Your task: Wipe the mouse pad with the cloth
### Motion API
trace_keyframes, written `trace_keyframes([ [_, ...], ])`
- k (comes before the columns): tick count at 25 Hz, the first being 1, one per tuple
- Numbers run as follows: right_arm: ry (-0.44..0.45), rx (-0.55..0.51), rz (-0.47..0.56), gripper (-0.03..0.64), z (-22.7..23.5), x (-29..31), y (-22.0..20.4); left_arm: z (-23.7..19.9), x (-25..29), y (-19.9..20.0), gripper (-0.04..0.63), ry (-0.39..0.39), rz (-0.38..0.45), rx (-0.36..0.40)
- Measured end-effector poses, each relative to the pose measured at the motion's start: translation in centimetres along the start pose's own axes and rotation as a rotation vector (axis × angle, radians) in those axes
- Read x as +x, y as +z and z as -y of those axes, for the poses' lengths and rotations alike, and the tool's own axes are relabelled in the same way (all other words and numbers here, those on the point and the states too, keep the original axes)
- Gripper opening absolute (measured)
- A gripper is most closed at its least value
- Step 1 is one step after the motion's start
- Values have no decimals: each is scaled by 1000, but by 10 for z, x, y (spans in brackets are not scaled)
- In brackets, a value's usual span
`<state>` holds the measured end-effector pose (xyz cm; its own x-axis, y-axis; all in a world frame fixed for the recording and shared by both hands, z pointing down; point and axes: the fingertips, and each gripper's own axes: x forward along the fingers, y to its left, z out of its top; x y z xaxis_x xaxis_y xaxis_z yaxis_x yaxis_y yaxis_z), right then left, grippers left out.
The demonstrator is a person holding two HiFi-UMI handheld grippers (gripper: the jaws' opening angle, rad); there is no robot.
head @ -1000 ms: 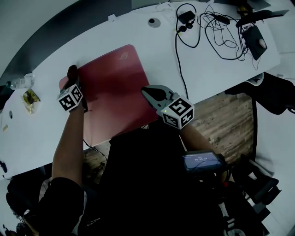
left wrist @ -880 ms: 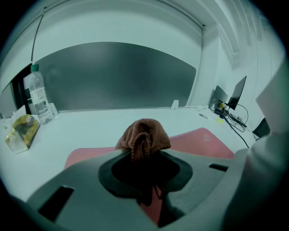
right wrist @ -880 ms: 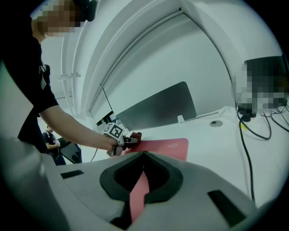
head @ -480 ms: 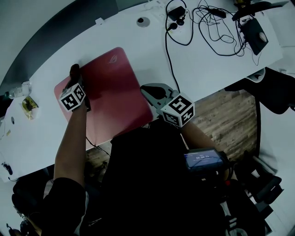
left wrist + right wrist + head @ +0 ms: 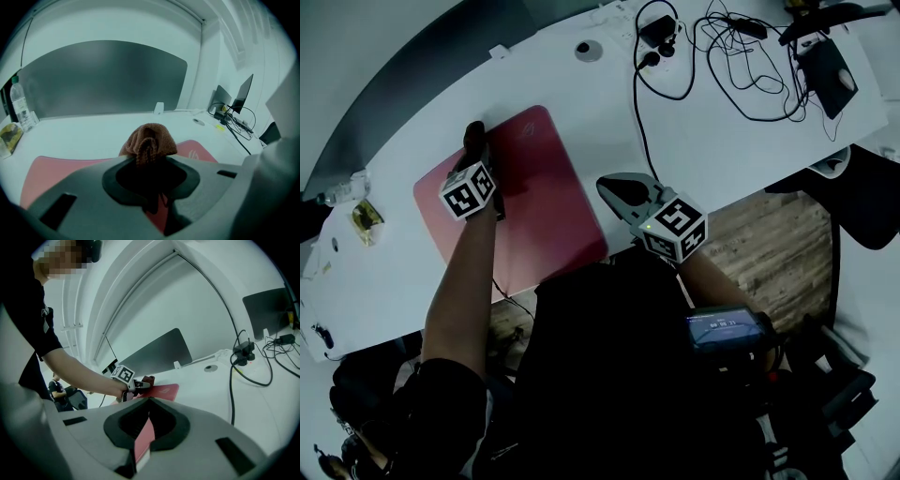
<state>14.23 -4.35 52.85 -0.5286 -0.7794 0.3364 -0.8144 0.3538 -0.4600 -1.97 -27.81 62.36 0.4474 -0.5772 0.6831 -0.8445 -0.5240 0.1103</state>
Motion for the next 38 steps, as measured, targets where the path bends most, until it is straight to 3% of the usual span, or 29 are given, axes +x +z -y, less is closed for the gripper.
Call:
trace_keyframes([
  [12, 34, 13, -13, 25, 28, -25, -2, 78, 30, 9, 89, -44, 8, -20],
  [30, 29, 17, -6, 25, 52, -48, -1, 213, 60, 16, 89, -251, 7, 59],
  [38, 1, 4, 25, 25, 59, -52, 4, 233, 45, 24, 89, -322, 37, 51],
])
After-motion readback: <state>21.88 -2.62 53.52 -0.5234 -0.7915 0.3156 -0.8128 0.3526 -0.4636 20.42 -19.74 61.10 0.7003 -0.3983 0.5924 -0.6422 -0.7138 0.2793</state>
